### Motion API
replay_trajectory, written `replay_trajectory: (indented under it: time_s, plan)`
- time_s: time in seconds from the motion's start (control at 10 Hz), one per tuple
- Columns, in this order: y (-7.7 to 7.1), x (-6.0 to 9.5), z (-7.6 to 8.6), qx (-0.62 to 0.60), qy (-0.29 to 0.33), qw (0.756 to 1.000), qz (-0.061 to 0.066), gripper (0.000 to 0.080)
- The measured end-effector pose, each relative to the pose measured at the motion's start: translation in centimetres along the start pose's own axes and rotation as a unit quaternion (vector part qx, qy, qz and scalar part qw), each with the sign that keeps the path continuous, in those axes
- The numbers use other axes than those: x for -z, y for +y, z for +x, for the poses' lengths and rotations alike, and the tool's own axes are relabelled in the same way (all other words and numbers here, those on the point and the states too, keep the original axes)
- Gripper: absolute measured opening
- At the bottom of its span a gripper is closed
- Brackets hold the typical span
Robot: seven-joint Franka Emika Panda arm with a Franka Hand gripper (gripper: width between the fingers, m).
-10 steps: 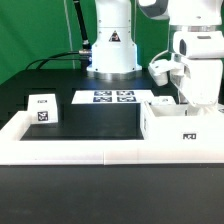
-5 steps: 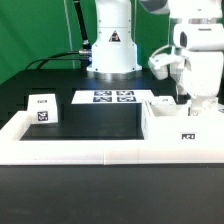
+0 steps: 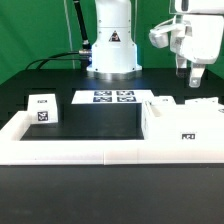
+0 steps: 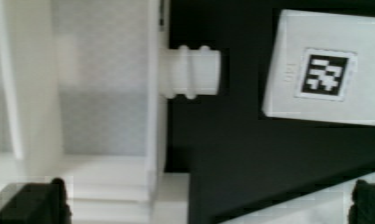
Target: Assemble cabinet
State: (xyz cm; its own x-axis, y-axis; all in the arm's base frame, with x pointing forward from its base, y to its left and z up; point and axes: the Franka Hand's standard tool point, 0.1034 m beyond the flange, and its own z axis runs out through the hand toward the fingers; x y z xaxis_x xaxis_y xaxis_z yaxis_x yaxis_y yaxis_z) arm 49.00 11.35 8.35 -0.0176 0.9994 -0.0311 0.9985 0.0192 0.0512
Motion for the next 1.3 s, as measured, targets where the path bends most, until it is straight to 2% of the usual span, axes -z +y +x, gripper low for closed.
replay_trajectory:
  time_s: [0.1,0.2,0.3,0.6,0.7,0.8,1.0,1.1,1.3]
  plan:
    - [-1.1,-0.1,0.8,0.022,0.006,1.0,-0.004,0.0797]
    - [-1.8,-0.6,2.1,0.072,0.019,0.997,-0.018,0.0797]
    - [-2.0,-0.7,2.7,0.063,0.024,0.998,-0.02,0.0797]
    - [-1.9,-0.8,2.3,0.079,0.024,0.996,-0.023,0.0797]
    - [-1.8,-1.5,1.8,0.144,0.03,0.989,-0.033,0.0797]
    - [-2.3,-1.8,2.1,0.161,0.03,0.986,-0.03,0.0797]
    - [-3.4,-2.7,4.4,0.216,0.029,0.975,-0.037,0.0797]
    - [-4.2,-3.5,5.0,0.222,0.031,0.974,-0.031,0.0797]
    - [-4.4,-3.8,4.8,0.219,0.031,0.975,-0.028,0.0797]
